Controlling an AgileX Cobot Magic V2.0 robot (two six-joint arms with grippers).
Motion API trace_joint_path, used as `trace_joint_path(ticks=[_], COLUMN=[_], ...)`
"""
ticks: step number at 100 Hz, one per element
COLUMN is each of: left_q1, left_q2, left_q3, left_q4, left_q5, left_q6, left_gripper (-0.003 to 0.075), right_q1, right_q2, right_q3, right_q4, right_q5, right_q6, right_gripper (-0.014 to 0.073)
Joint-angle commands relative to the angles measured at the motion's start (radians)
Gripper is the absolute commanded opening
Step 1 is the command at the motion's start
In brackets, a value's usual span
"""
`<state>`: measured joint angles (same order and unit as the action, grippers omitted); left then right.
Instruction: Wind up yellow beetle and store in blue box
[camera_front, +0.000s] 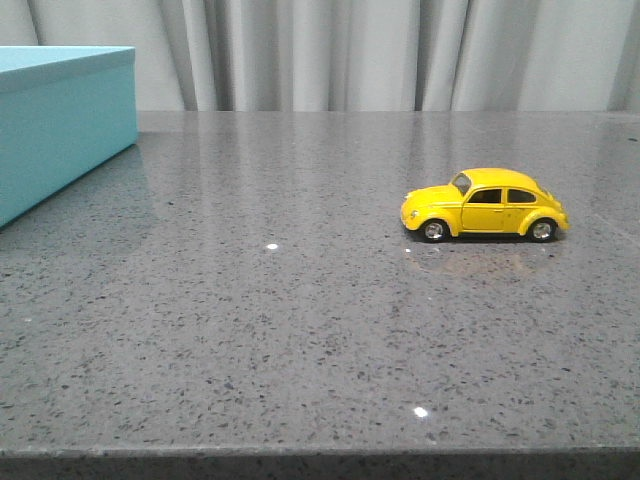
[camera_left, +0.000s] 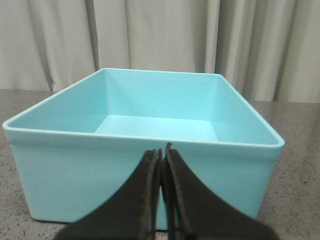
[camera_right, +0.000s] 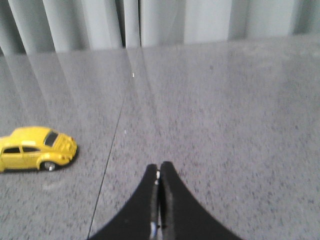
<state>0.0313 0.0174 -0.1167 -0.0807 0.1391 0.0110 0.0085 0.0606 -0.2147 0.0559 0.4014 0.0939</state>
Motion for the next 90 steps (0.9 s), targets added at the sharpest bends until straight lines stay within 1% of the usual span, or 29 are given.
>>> trace_joint_path(ticks=[1,7,17,22,26,31,39,46,50,57,69,80,90], left_q1=[0.002,0.002,0.002,0.002,0.002,0.002,0.002,0.002,0.002,0.002,0.002,0.002,0.002], left_q2=[0.061,0.101,0.166,0.199,0.226,0.256,0.300,0.333,0.350,0.368,0.375,0.375,0.375], left_q3=[-0.097,-0.133,-0.193,-0.216,-0.231,-0.253,-0.276,-0.291,-0.295,-0.296,-0.296,-0.296,-0.296], left_q4=[-0.010,-0.010,-0.010,-0.010,-0.010,-0.010,-0.010,-0.010,-0.010,-0.010,-0.010,-0.010,-0.012], left_q5=[-0.013,0.001,0.018,0.018,0.020,0.020,0.020,0.012,0.000,-0.022,-0.052,-0.056,-0.057], left_q6=[-0.011,-0.011,-0.011,-0.011,-0.011,-0.011,-0.011,-0.011,-0.011,-0.011,-0.011,-0.011,-0.011], left_gripper=[-0.0020,-0.0020,-0.0020,-0.0012,0.0006,0.0052,0.0167,0.0272,0.0321,0.0357,0.0356,0.0356,0.0355], right_q1=[-0.005,-0.005,-0.005,-0.005,-0.005,-0.005,-0.005,-0.005,-0.005,-0.005,-0.005,-0.005,-0.005], right_q2=[0.080,0.124,0.181,0.201,0.215,0.231,0.260,0.284,0.298,0.326,0.355,0.356,0.356], right_q3=[-0.107,-0.153,-0.207,-0.225,-0.240,-0.254,-0.270,-0.281,-0.287,-0.299,-0.304,-0.304,-0.305], right_q4=[0.001,0.001,0.001,0.001,0.001,0.001,0.001,0.001,0.001,0.001,0.006,0.026,0.027], right_q5=[0.056,0.106,0.130,0.128,0.128,0.127,0.122,0.123,0.124,0.125,0.126,0.110,0.073], right_q6=[-0.001,-0.001,-0.002,-0.002,-0.002,-0.002,-0.002,-0.002,-0.002,-0.002,-0.002,-0.002,-0.002], right_gripper=[-0.0067,-0.0067,-0.0052,-0.0011,0.0047,0.0134,0.0277,0.0347,0.0358,0.0358,0.0354,0.0325,0.0320])
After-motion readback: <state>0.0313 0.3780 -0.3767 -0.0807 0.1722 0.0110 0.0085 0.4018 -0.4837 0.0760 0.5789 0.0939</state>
